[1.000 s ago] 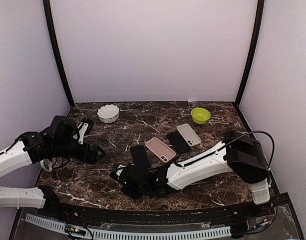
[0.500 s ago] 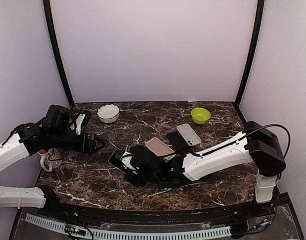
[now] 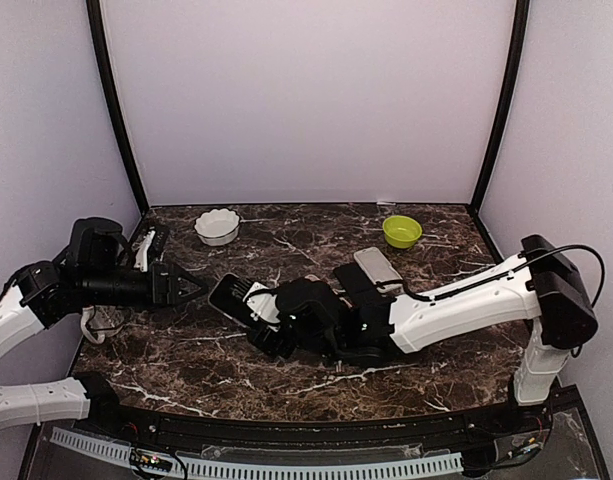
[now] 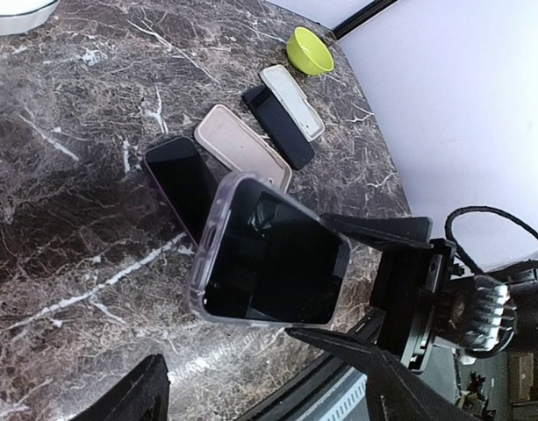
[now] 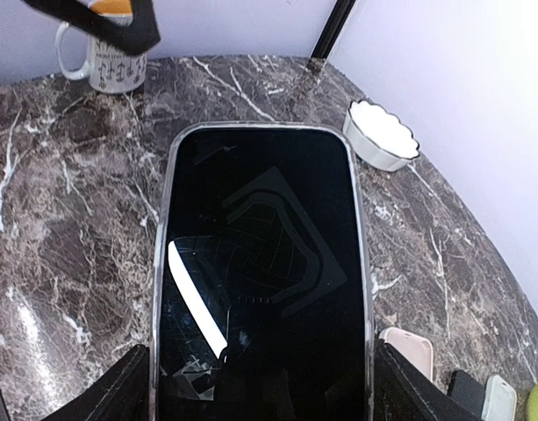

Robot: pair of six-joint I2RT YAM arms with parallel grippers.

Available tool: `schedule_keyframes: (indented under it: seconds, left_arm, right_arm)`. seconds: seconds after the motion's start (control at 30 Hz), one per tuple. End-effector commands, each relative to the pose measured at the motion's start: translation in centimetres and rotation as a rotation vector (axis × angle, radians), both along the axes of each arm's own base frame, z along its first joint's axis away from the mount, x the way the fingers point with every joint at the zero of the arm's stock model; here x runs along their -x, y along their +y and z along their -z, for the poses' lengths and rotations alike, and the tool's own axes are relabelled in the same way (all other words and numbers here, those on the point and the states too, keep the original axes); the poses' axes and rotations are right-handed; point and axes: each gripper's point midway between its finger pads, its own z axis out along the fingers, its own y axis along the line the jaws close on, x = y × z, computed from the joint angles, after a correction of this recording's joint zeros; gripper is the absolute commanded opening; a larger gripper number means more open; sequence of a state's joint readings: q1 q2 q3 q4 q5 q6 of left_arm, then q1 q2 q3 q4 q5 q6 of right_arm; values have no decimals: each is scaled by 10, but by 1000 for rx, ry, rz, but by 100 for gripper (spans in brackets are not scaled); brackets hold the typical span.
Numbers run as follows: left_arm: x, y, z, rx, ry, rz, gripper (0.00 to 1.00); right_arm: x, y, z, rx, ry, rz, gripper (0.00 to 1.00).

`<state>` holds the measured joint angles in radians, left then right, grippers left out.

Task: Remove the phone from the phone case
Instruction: Pass from the right arm to the left

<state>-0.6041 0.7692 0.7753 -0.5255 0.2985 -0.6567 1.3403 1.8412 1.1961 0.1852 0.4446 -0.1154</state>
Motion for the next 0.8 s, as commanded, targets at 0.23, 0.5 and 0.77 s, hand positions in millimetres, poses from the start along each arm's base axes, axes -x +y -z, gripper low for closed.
schedule_keyframes:
  seconds: [0.23, 0.5, 0.77]
  left_arm:
    - [22, -21, -25, 216, 22, 106, 73]
    - [25, -28, -41, 307, -41, 155, 62]
    - [10, -25, -46, 395, -49, 46, 47]
  right_arm:
    - [16, -3, -115, -389, 20, -84, 22]
    - [20, 3, -124, -423, 54, -104, 21]
    - [29, 4, -127, -465, 87, -149, 21]
